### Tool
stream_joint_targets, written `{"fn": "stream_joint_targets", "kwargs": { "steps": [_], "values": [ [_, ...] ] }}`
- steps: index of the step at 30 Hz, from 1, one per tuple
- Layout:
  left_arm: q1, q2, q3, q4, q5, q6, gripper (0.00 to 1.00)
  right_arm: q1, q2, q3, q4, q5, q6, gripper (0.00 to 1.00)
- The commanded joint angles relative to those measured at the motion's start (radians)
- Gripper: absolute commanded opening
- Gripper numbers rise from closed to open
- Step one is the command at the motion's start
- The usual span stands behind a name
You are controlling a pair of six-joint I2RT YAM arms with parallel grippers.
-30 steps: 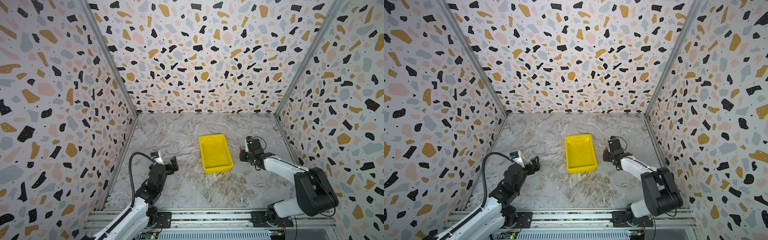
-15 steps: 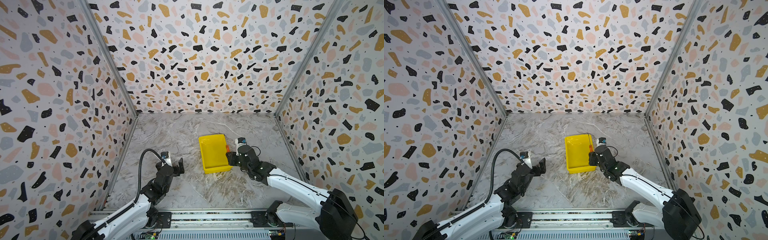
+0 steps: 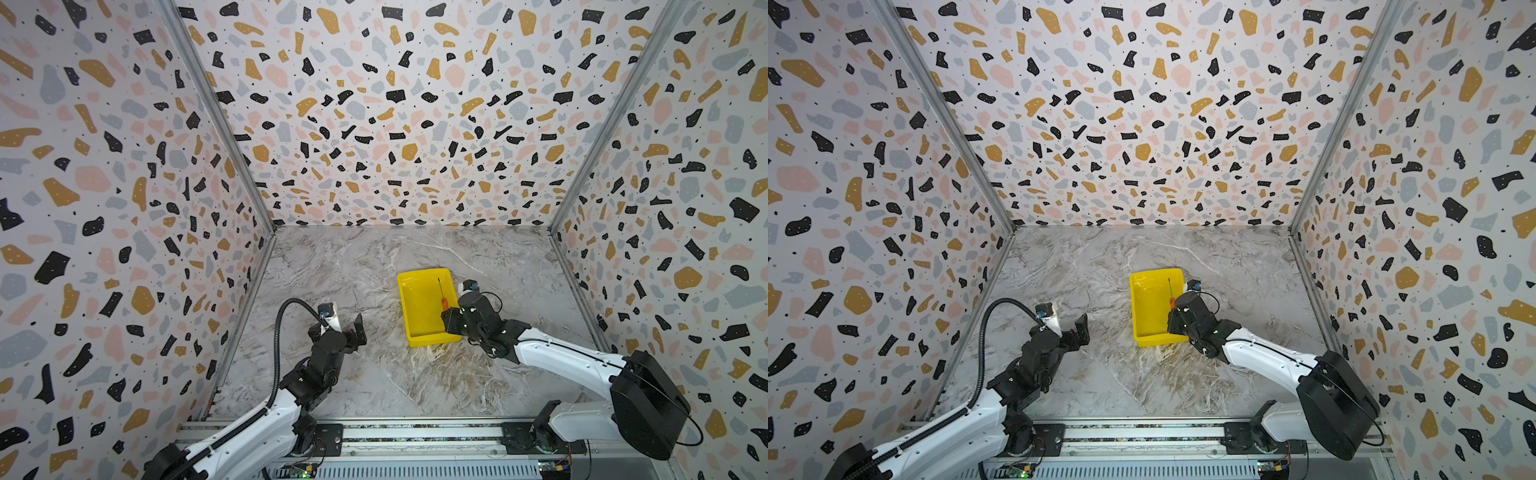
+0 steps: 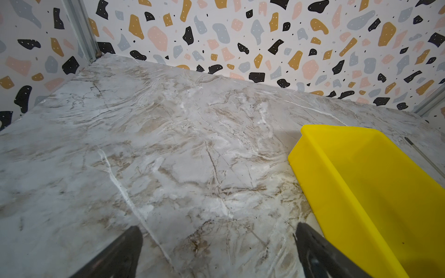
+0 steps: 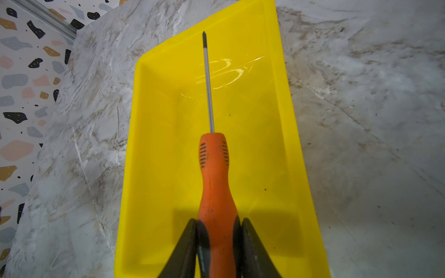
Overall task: Put the screwdriver in the bin
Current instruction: Place the screwdriver into the bin.
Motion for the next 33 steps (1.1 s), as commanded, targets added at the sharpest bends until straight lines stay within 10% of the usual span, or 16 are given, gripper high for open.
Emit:
{"fn": "stream_joint_targets", "kwargs": {
  "steps": [1,33],
  "values": [
    [-0.004,0.007,0.028,0.019,-0.024,-0.006,1.00,0.001,0.008,0.054,0.011,0.007,-0.009,0.25],
    [-0.004,0.041,0.041,0.023,-0.045,-0.006,1.00,-0.027,0.358,0.263,-0.013,-0.297,0.006,0.39]
  ]
}}
